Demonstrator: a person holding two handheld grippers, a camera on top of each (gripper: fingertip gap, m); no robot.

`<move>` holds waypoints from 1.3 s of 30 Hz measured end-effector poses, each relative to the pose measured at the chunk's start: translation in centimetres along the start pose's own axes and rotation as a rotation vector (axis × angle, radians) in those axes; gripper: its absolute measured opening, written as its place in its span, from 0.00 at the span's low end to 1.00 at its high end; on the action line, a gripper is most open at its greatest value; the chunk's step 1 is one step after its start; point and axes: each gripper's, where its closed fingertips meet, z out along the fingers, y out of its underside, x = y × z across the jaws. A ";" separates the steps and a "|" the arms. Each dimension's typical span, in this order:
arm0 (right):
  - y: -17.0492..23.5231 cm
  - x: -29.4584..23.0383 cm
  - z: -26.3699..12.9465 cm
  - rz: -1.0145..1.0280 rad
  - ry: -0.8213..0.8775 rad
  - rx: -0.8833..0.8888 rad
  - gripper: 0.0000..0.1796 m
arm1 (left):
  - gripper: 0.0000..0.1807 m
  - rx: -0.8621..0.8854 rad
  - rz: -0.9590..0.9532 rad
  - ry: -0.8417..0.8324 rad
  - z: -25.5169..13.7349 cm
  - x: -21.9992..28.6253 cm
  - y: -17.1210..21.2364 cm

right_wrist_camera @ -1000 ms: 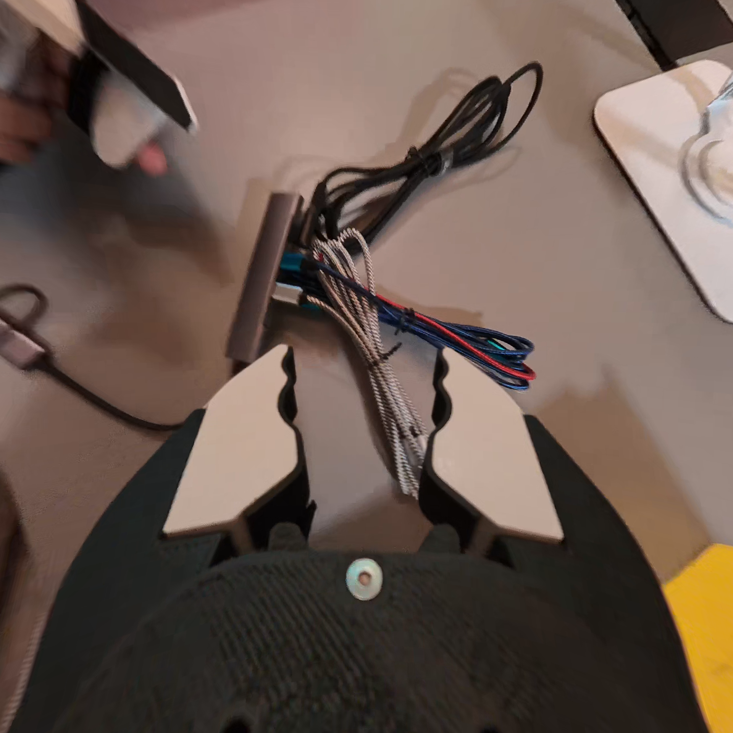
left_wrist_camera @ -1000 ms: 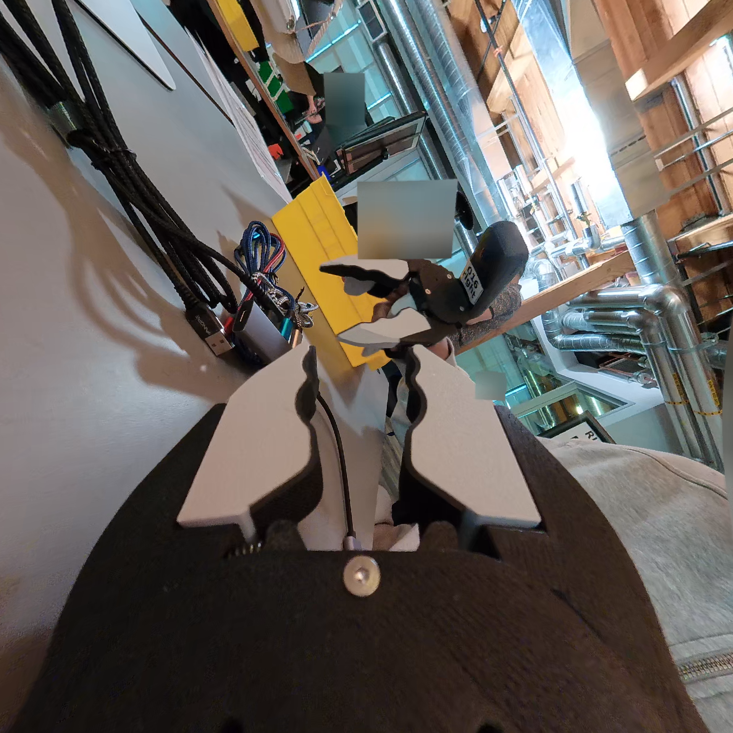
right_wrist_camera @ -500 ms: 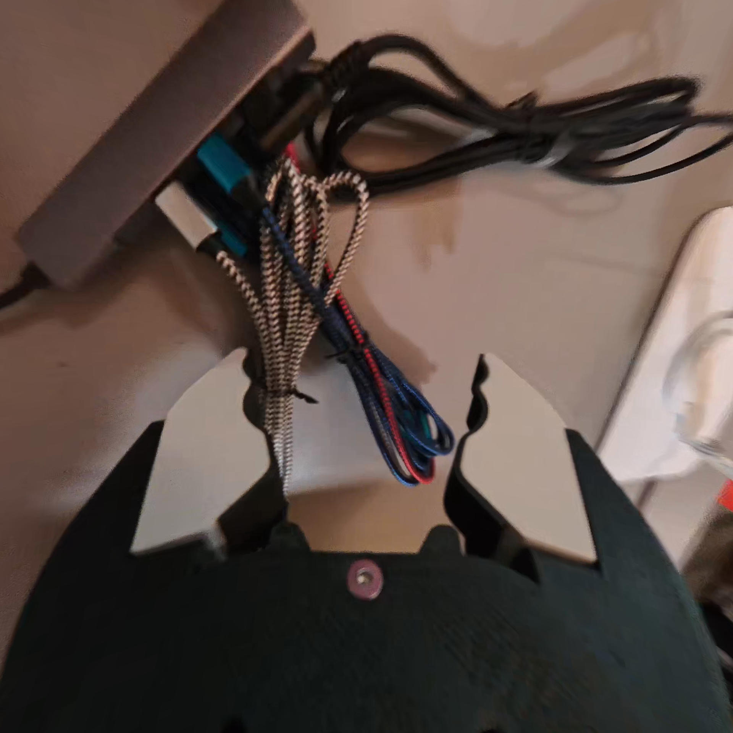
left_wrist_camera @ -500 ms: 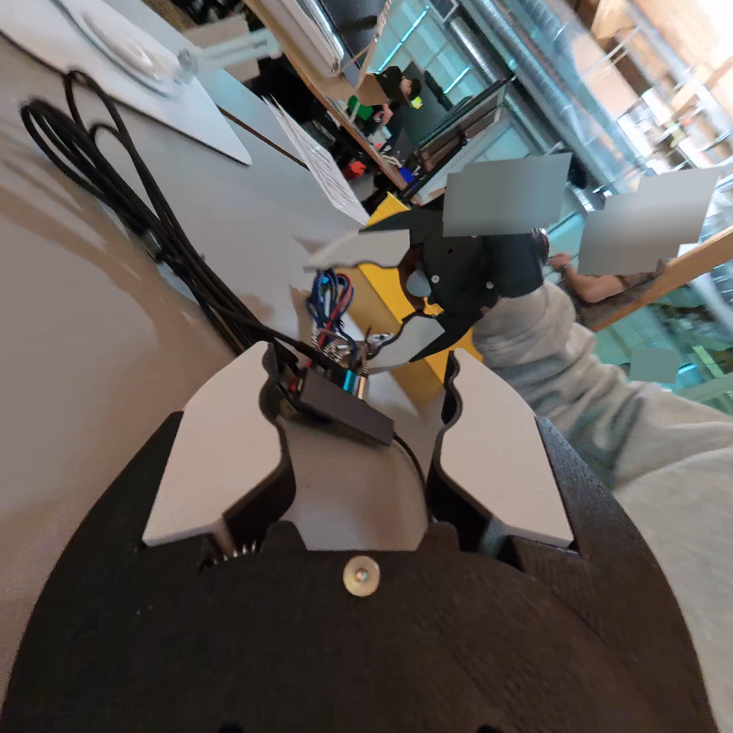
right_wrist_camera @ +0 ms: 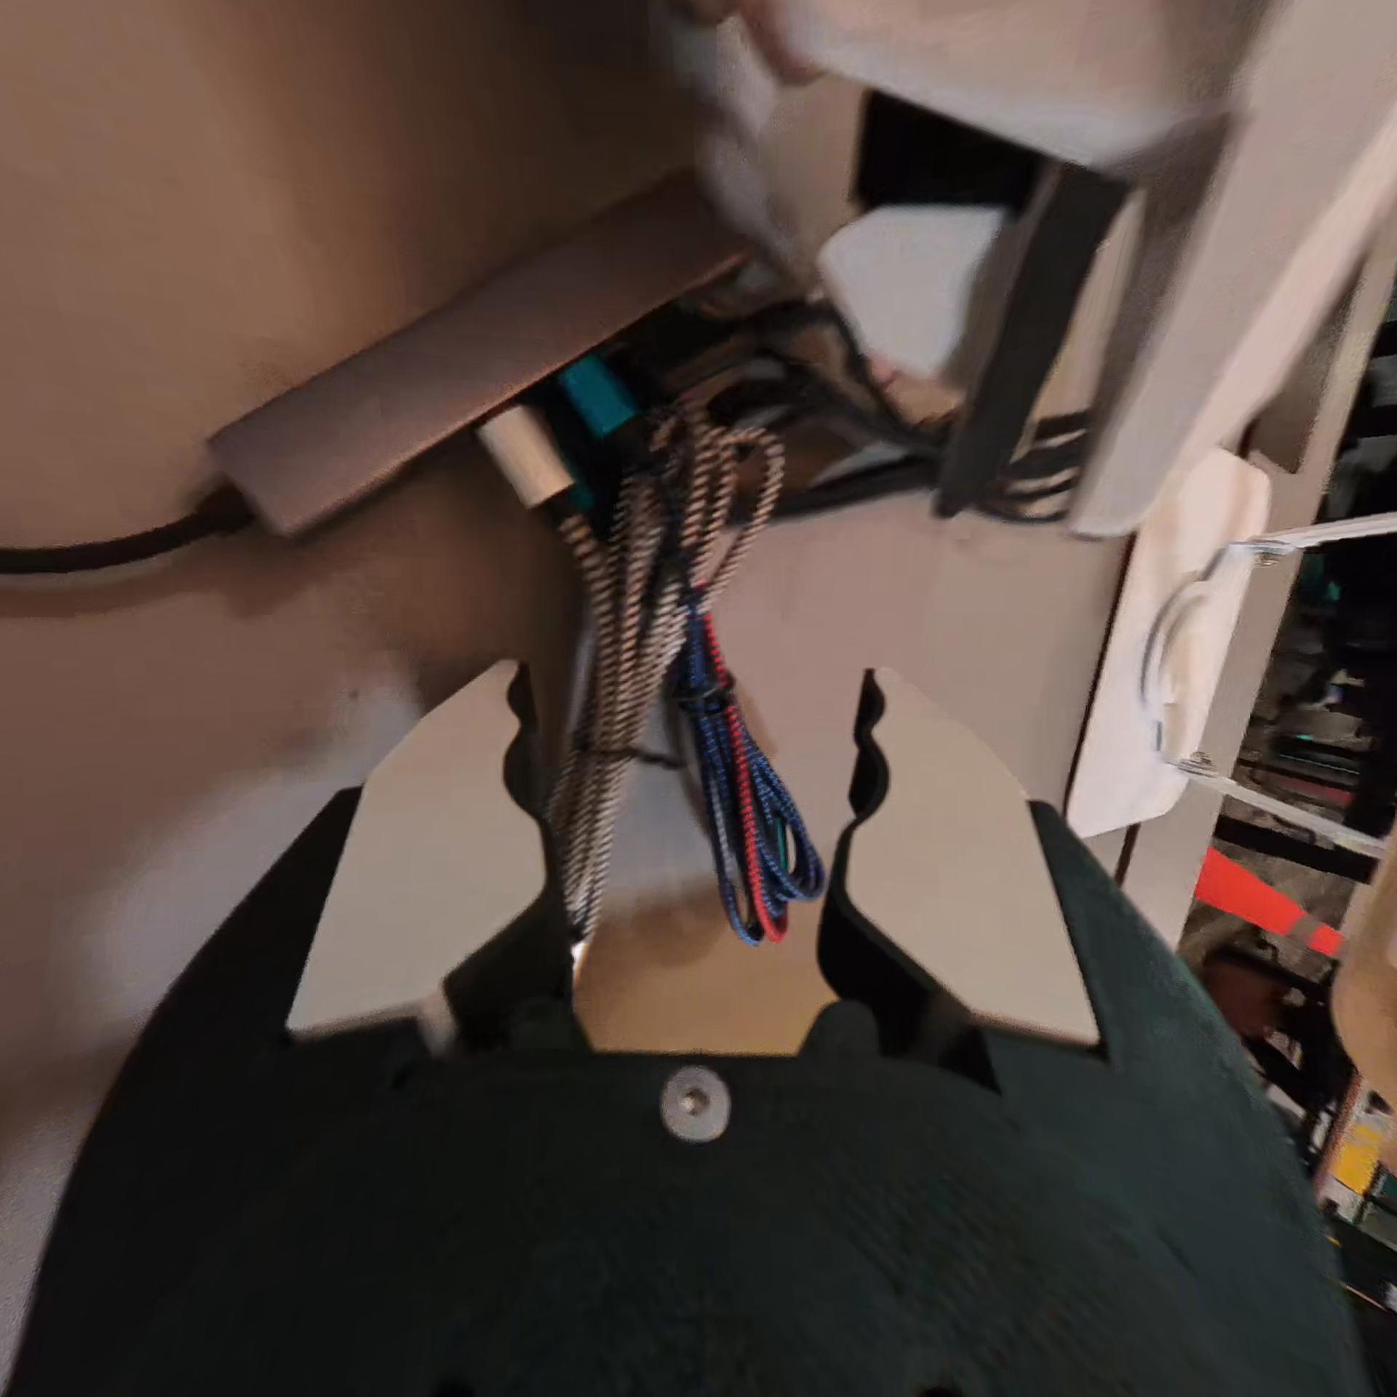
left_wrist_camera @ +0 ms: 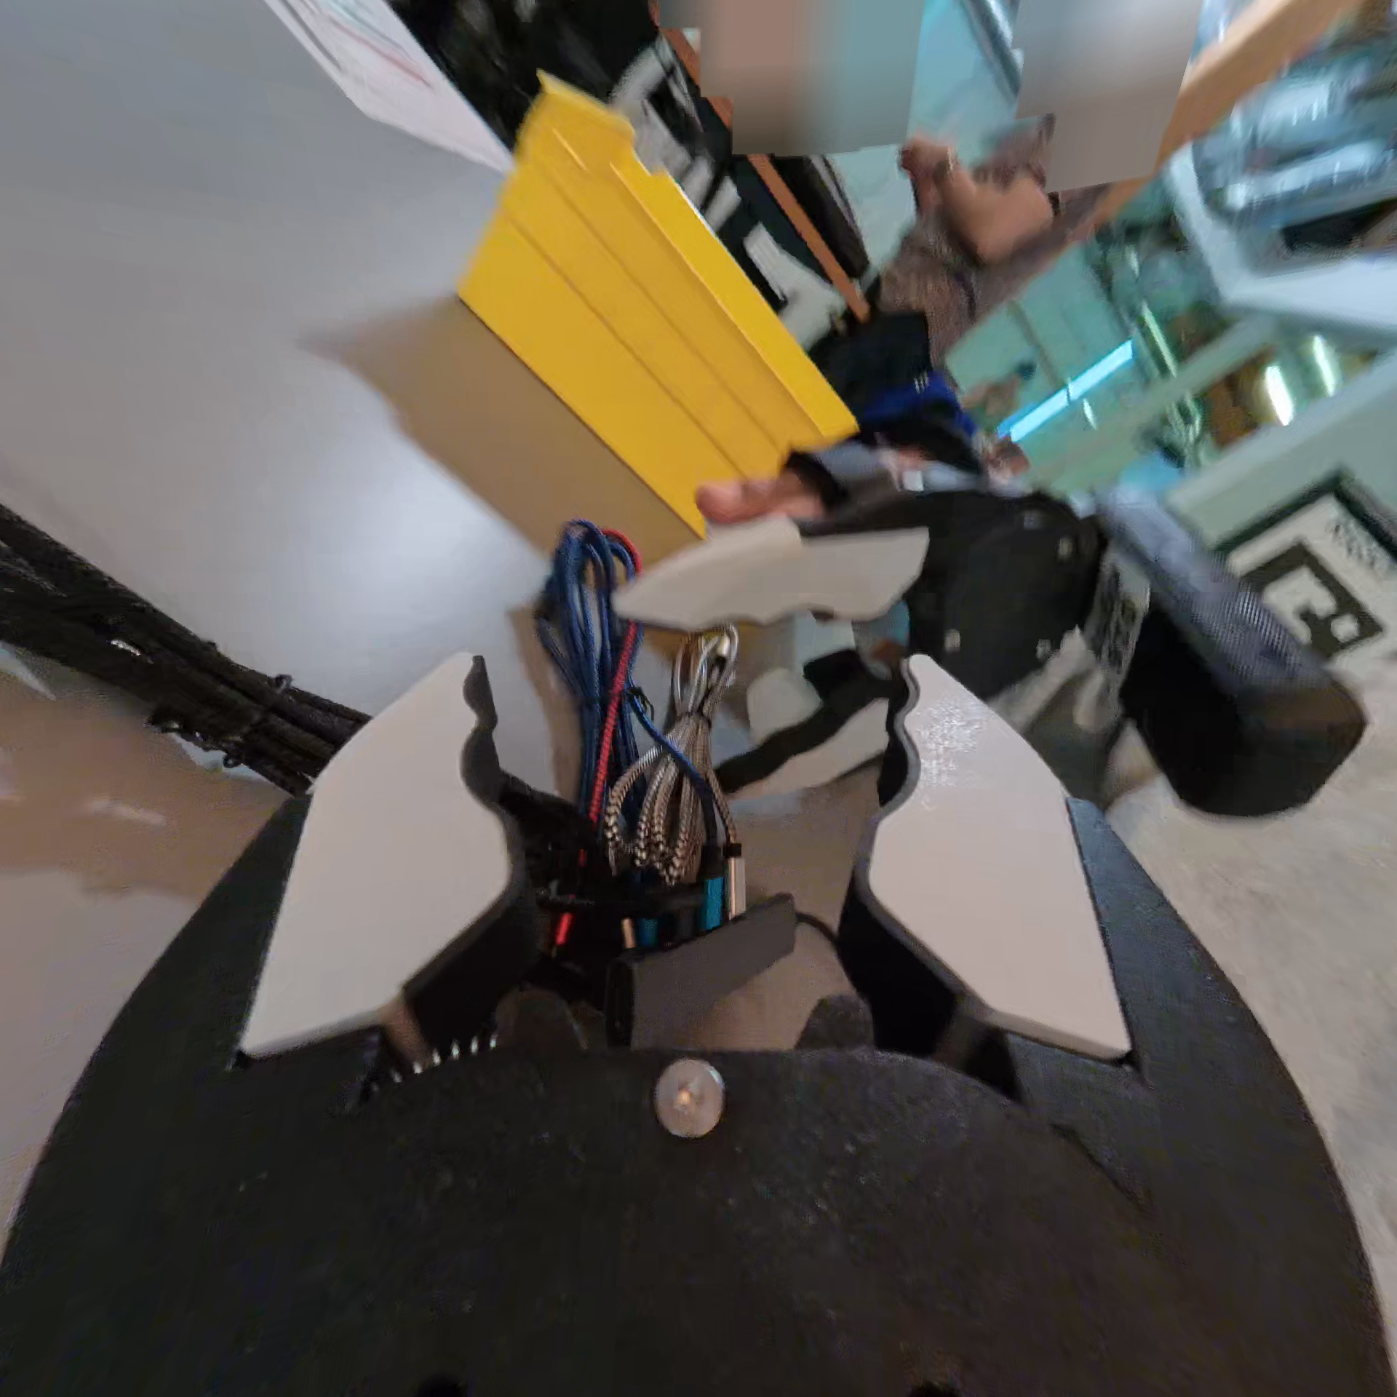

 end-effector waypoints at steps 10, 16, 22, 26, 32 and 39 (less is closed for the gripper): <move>-0.6 -1.1 1.8 -0.118 -0.292 0.046 0.82 | 0.43 -0.254 0.052 0.330 1.0 5.0 4.6; -0.5 -2.4 3.2 -0.160 -0.534 -0.044 0.82 | 0.36 -0.246 0.034 0.345 -2.9 4.8 4.0; 0.0 -2.4 3.7 -0.141 -0.610 -0.055 0.80 | 0.33 0.061 -0.010 0.326 -6.4 3.0 0.4; 0.6 -2.0 3.1 -0.075 -0.591 -0.174 0.67 | 0.31 0.132 0.020 0.321 -6.9 2.4 -0.6; 1.6 -1.1 2.3 0.085 -0.567 -0.192 0.21 | 0.29 0.162 0.055 0.291 -6.5 1.9 -0.6; 2.2 2.8 0.6 0.188 -0.339 -0.127 0.16 | 0.28 0.373 0.143 0.161 -9.2 0.3 -3.3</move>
